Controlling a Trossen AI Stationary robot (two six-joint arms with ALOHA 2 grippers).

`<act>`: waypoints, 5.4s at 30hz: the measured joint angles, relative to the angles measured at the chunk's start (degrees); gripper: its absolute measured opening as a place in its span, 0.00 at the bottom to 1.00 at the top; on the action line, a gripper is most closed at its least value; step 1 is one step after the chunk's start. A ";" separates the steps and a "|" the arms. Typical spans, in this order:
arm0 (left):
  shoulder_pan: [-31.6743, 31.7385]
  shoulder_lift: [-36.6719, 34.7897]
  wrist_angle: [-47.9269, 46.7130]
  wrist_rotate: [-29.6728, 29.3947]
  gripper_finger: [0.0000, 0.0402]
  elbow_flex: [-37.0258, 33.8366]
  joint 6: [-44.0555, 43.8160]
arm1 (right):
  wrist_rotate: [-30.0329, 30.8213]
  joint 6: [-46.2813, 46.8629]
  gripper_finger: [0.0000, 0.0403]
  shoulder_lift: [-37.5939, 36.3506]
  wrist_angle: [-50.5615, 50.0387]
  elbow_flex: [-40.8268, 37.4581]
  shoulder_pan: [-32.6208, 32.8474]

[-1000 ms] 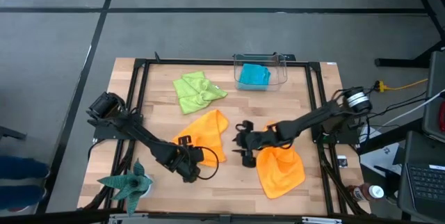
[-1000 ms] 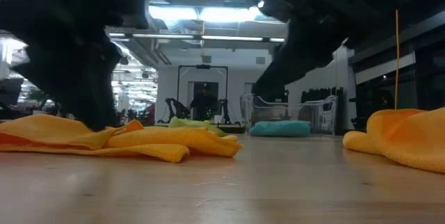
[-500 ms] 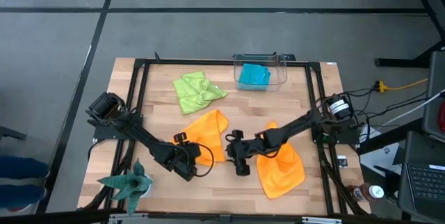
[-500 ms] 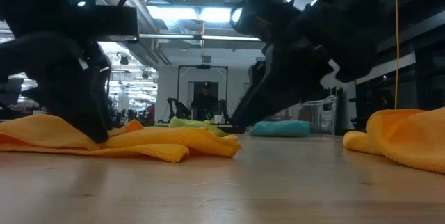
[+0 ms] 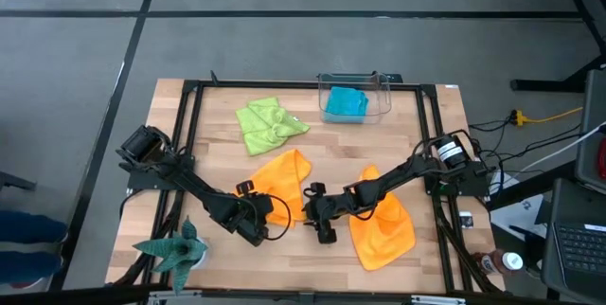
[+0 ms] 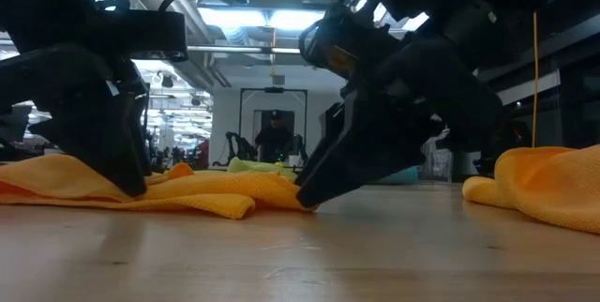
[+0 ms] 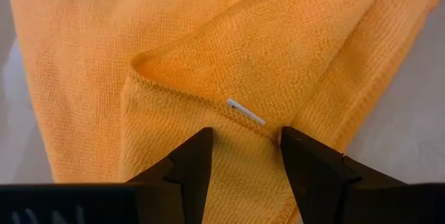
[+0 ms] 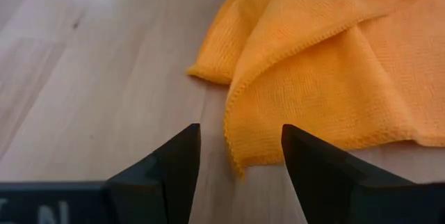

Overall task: Fold microfiber towels
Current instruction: Fold the left yellow microfiber cloth

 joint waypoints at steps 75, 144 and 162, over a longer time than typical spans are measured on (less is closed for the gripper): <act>-0.52 -0.83 -57.45 -2.19 0.00 34.30 3.06 | 21.30 3.31 0.00 -25.41 -48.19 11.31 -0.10; -10.32 -9.34 -33.75 10.47 0.00 30.80 -2.50 | 4.09 9.80 0.00 -26.15 -67.29 28.26 6.47; -9.55 -0.25 -43.08 2.73 0.00 30.80 -1.18 | 10.91 8.09 0.00 -22.58 -48.87 11.06 3.47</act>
